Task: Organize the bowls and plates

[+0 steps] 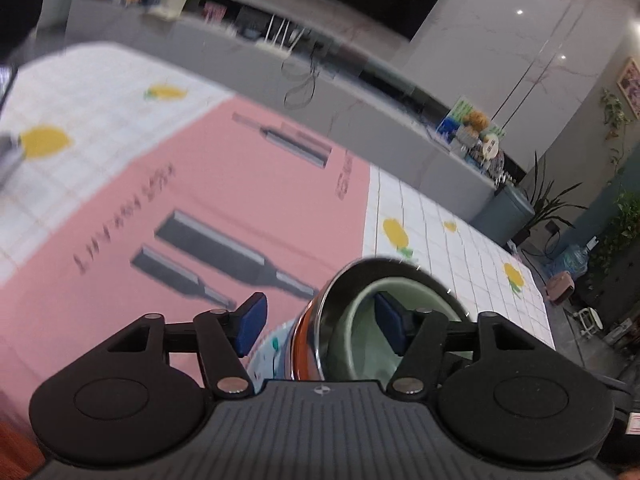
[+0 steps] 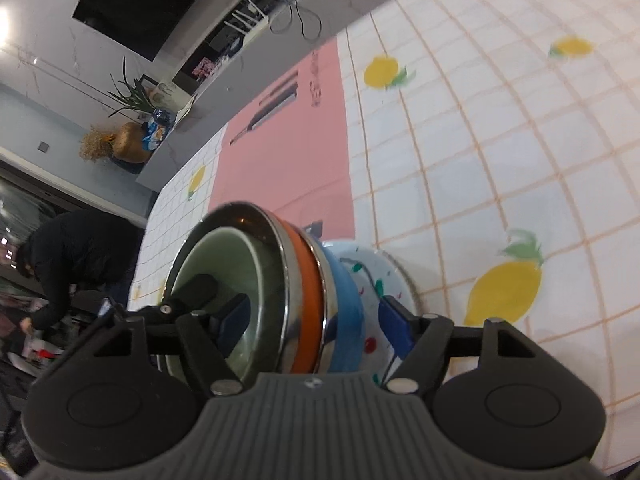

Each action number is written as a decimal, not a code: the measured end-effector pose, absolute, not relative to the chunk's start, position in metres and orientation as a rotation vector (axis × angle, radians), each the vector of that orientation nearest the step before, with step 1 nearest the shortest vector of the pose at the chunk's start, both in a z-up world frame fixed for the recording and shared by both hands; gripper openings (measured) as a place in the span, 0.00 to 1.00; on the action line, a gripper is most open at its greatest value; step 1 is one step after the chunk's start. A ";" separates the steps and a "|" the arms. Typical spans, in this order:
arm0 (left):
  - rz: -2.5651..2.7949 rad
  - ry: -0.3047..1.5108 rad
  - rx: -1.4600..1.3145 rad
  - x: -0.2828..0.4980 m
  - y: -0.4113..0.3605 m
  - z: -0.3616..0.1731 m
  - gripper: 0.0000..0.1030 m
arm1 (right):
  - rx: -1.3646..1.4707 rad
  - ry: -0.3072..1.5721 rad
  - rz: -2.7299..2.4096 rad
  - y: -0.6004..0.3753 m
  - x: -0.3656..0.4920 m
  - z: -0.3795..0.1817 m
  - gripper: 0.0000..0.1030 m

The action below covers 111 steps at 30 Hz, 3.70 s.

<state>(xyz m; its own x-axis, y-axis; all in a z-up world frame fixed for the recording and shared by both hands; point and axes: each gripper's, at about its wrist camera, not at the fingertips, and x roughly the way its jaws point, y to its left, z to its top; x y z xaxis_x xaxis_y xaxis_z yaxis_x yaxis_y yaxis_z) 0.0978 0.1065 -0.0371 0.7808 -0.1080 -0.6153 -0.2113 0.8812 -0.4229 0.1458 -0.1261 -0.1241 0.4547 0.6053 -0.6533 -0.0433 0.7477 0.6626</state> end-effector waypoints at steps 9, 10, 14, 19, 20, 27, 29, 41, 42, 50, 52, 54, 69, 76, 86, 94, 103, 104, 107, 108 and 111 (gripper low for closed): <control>0.010 0.408 -0.335 0.058 0.084 0.013 0.86 | 0.382 0.699 0.364 -0.134 0.104 -0.065 0.83; 0.001 0.378 -0.300 0.052 0.079 0.020 0.86 | 0.354 0.662 0.346 -0.136 0.098 -0.059 0.84; -0.007 0.299 -0.159 0.033 0.054 0.038 0.87 | 0.283 0.561 0.290 -0.147 0.078 -0.037 0.87; 0.017 0.220 -0.062 0.010 0.024 0.047 0.88 | 0.257 0.462 0.243 -0.170 0.046 -0.017 0.88; 0.010 0.210 -0.052 0.005 0.019 0.046 0.88 | 0.243 0.444 0.229 -0.173 0.039 -0.014 0.88; 0.011 0.191 0.077 -0.022 -0.021 0.034 0.91 | 0.136 0.347 0.115 -0.188 -0.013 -0.013 0.89; 0.014 0.199 0.066 -0.027 -0.025 0.031 0.96 | 0.131 0.340 0.105 -0.193 -0.027 -0.018 0.89; 0.025 0.539 0.032 -0.030 -0.030 -0.009 0.99 | 0.089 0.472 0.032 -0.203 -0.065 -0.075 0.90; 0.024 0.564 0.034 -0.029 -0.030 -0.012 0.99 | 0.105 0.494 0.014 -0.207 -0.064 -0.079 0.90; 0.035 0.633 0.101 -0.020 -0.037 -0.042 0.99 | 0.094 0.595 0.041 -0.199 -0.056 -0.103 0.90; 0.037 0.651 0.096 -0.018 -0.036 -0.046 0.99 | 0.080 0.620 0.049 -0.195 -0.051 -0.109 0.90; 0.042 0.675 0.092 -0.020 -0.036 -0.054 0.99 | 0.085 0.641 0.052 -0.196 -0.046 -0.113 0.90; 0.050 0.715 0.082 -0.015 -0.035 -0.061 0.99 | 0.039 0.657 0.069 -0.187 -0.040 -0.116 0.90; 0.049 0.711 0.083 -0.016 -0.035 -0.060 0.99 | 0.038 0.650 0.066 -0.187 -0.042 -0.115 0.90; 0.049 0.703 0.085 -0.018 -0.035 -0.057 0.99 | 0.036 0.635 0.068 -0.187 -0.045 -0.113 0.90; 0.051 0.695 0.085 -0.018 -0.034 -0.055 0.99 | 0.041 0.633 0.072 -0.188 -0.046 -0.113 0.90; 0.053 0.687 0.075 -0.019 -0.033 -0.055 0.99 | 0.054 0.636 0.076 -0.190 -0.045 -0.112 0.90; 0.053 0.686 0.073 -0.019 -0.032 -0.055 0.99 | 0.054 0.637 0.075 -0.190 -0.045 -0.113 0.90; 0.052 0.685 0.071 -0.020 -0.032 -0.055 0.99 | 0.055 0.636 0.074 -0.190 -0.045 -0.112 0.90; 0.052 0.685 0.071 -0.020 -0.032 -0.055 0.99 | 0.054 0.636 0.074 -0.190 -0.045 -0.112 0.90; 0.052 0.683 0.068 -0.019 -0.032 -0.054 0.99 | 0.052 0.636 0.074 -0.190 -0.045 -0.112 0.90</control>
